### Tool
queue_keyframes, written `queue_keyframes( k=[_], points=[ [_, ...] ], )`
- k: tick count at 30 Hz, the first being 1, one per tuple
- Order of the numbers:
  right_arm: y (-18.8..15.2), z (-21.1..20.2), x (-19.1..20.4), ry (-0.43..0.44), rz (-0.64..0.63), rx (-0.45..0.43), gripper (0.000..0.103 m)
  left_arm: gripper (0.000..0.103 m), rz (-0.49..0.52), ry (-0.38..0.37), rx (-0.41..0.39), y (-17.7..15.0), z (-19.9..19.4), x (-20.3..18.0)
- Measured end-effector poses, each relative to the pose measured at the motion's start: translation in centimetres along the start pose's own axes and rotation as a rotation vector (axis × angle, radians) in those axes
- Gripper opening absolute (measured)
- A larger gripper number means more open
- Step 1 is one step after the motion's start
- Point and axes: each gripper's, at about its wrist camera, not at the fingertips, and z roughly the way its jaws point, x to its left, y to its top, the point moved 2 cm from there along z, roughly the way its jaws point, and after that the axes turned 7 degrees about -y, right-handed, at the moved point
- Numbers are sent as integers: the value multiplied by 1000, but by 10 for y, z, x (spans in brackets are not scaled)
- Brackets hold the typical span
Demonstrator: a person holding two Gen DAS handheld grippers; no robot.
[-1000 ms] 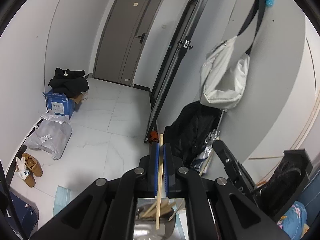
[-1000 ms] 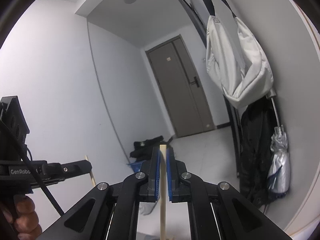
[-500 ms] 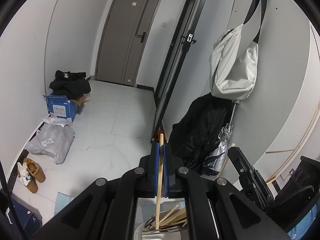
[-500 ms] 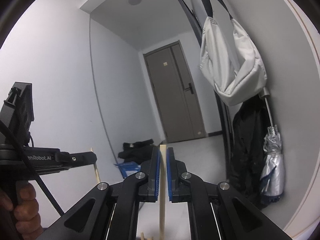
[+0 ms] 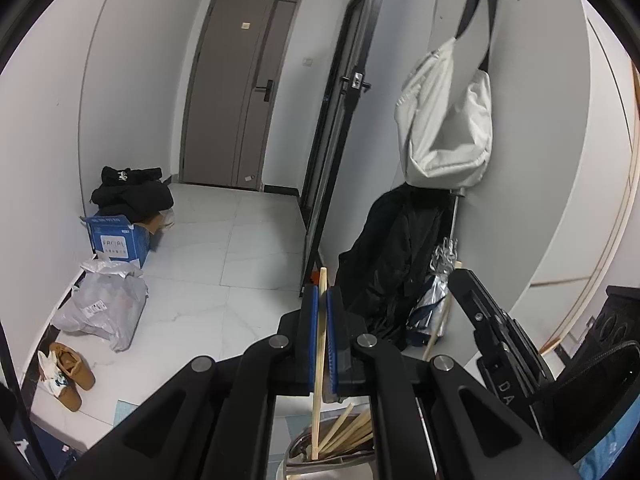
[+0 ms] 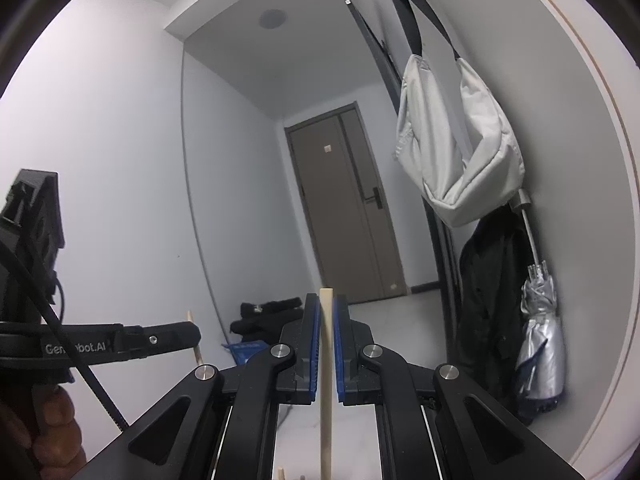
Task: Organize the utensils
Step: 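Lower the chopsticks into the holder and open both tools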
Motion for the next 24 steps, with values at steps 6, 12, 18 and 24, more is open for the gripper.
queue_keyframes(
  k=[6,12,18,24],
  points=[
    [-14,-3,1,1,37,-2,6,1,-3,-9,26,-7,0,2],
    [-23,-5,1,24,26,49,6,1,3,-12,43,-16,-2,1],
    [-37,-16,6,72,-59,122,6,1,7,-21,75,-28,-2,3],
    [-54,-28,7,121,-97,218,5,1,-2,-53,115,-43,-4,0]
  ],
)
